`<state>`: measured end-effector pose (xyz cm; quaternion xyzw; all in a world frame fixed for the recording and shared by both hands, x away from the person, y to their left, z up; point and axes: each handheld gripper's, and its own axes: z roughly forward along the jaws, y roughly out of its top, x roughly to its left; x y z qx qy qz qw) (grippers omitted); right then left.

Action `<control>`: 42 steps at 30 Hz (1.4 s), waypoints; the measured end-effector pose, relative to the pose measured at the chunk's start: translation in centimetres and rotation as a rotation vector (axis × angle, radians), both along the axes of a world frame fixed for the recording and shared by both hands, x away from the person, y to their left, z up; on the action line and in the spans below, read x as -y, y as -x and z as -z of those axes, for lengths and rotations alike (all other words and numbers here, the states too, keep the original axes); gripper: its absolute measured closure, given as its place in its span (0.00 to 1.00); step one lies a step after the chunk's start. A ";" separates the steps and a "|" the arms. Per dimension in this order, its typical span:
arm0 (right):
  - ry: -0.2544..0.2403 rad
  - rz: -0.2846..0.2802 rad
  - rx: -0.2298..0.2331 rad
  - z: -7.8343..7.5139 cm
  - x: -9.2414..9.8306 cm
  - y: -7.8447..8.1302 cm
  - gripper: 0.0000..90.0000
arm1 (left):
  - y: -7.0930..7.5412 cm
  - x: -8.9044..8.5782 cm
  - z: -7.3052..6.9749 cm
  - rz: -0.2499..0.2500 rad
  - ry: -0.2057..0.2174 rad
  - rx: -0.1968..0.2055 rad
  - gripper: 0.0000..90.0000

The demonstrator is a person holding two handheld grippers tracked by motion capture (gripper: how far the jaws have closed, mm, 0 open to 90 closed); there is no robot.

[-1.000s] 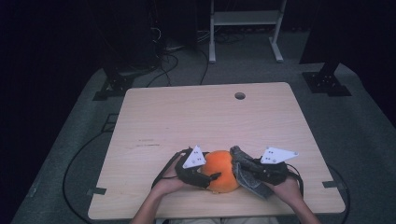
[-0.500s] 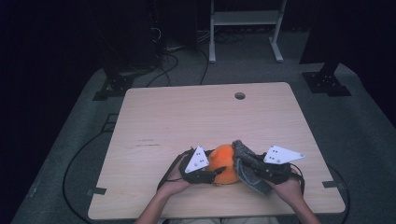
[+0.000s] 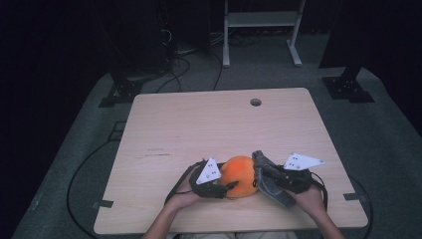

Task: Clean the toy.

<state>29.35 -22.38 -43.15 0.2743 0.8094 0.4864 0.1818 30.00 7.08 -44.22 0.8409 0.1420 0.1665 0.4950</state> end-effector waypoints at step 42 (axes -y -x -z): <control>0.027 -0.033 0.007 -0.4 -0.4 -1.1 0.85 | 0.3 0.1 -0.2 0.027 -0.057 0.019 0.36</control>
